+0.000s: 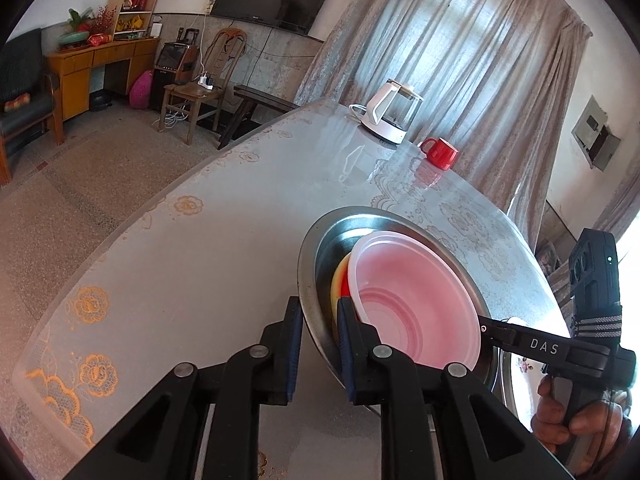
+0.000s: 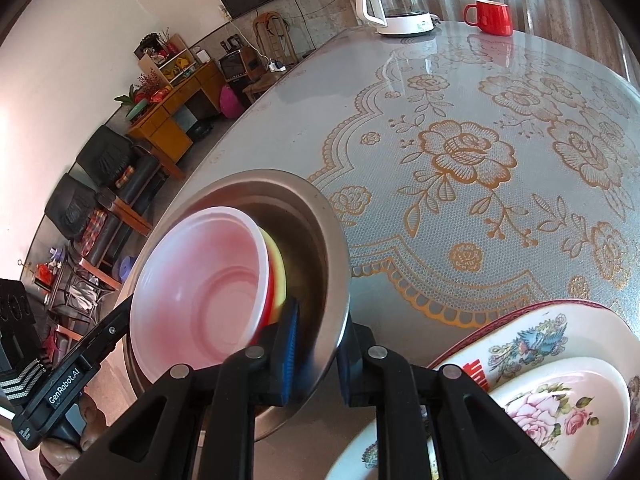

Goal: Organize plates and bowls
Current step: 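Close both tools on the rim of the steel bowl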

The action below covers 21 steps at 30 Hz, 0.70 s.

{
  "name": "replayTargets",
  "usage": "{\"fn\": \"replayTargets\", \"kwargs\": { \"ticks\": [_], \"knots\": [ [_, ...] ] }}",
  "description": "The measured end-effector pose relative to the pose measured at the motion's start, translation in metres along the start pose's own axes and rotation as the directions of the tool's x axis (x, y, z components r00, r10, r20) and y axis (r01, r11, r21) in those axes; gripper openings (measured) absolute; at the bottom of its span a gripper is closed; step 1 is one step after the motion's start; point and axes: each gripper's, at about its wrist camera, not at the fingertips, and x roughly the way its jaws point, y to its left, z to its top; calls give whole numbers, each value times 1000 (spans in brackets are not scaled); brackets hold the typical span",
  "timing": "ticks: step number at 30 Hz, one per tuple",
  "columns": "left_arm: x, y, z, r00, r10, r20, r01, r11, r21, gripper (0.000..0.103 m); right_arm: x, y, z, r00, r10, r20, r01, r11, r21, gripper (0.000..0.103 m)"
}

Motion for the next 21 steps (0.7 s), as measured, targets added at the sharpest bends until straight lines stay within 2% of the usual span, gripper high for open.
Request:
{"fn": "replayTargets", "kwargs": {
  "ticks": [2,4,5,9,21],
  "knots": [
    [0,4,-1,1000,20,1,-20,1000,-14,30,0,0,0,1000,2,1,-2,1000,3,16],
    [0,5,0,1000,13,-1,-13,1000,-17,31,0,1,0,1000,-1,2,1,1000,3,16],
    [1,5,0,1000,13,-1,-13,1000,-12,31,0,1,0,1000,-3,4,3,1000,1,16],
    [1,3,1,1000,-24,3,24,1000,3,16,0,1,1,1000,-9,4,9,1000,-1,16],
    [-8,0,-7,1000,-28,-1,28,1000,-10,16,-1,2,-2,1000,-17,3,17,1000,-6,16]
  ]
}}
